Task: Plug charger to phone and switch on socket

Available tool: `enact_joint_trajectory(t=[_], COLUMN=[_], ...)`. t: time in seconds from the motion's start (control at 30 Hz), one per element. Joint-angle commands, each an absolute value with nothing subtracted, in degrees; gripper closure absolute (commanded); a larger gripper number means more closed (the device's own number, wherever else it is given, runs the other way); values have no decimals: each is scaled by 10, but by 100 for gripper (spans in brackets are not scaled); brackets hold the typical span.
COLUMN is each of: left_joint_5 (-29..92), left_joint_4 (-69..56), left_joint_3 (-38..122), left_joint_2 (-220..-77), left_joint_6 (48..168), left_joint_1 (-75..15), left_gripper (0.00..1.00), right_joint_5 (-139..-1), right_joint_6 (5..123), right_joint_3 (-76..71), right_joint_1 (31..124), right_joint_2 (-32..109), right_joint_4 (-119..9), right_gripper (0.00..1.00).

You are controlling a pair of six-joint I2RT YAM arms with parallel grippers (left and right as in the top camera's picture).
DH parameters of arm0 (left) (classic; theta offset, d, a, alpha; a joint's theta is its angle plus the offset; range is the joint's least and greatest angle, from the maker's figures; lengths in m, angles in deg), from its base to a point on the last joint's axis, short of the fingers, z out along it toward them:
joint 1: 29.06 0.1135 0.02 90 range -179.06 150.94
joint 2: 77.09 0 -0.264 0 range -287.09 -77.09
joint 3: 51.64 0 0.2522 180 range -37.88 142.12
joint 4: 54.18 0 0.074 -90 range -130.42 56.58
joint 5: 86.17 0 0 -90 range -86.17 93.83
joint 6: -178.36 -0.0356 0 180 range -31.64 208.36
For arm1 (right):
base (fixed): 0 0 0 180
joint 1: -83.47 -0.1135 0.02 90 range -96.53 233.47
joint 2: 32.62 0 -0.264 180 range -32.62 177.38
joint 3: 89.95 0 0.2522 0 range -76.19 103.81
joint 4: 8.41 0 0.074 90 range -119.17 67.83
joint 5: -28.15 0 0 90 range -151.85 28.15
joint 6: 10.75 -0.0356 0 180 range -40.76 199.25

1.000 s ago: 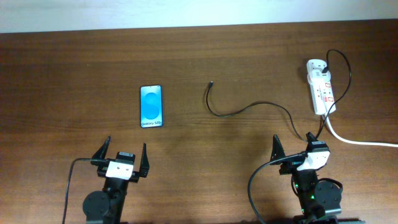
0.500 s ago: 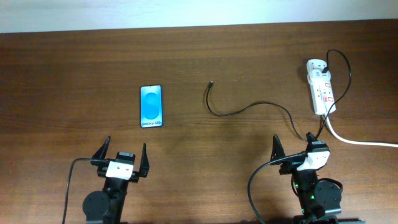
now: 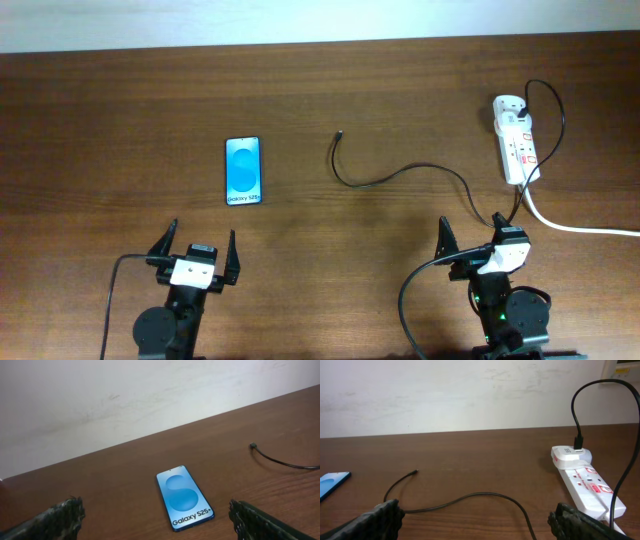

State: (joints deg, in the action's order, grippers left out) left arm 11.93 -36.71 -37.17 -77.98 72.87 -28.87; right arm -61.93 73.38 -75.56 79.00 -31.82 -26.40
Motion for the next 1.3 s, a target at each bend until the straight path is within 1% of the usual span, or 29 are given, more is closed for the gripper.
enact_joint_trajectory(t=[0.0,0.5,0.67,1.03,1.27], left_joint_5=[115,115,115,113,108], left_joint_4=[-365,-364,-364,-364,-364], left_joint_3=[-374,-374,-374,-372,-341], left_joint_2=[-774,-774,-778,-779,-791], left_joint_6=[720,720,783,785,787], left_joint_1=[-286,-286,-286,-286,-286], left_gripper=[1,1,1,1,1], right_joint_5=[-625,-625,-625,-625,-625], right_joint_6=[732,732,732,732,732], right_joint_3=[-759,-759,-759,-759,-759], right_joint_1=[795,795,795,795,795], right_joint_2=[-324,-324,-324,-324,-324], right_joint_4=[-267,-267,-267,-267,-267], right_gripper=[2,2,2,2,2])
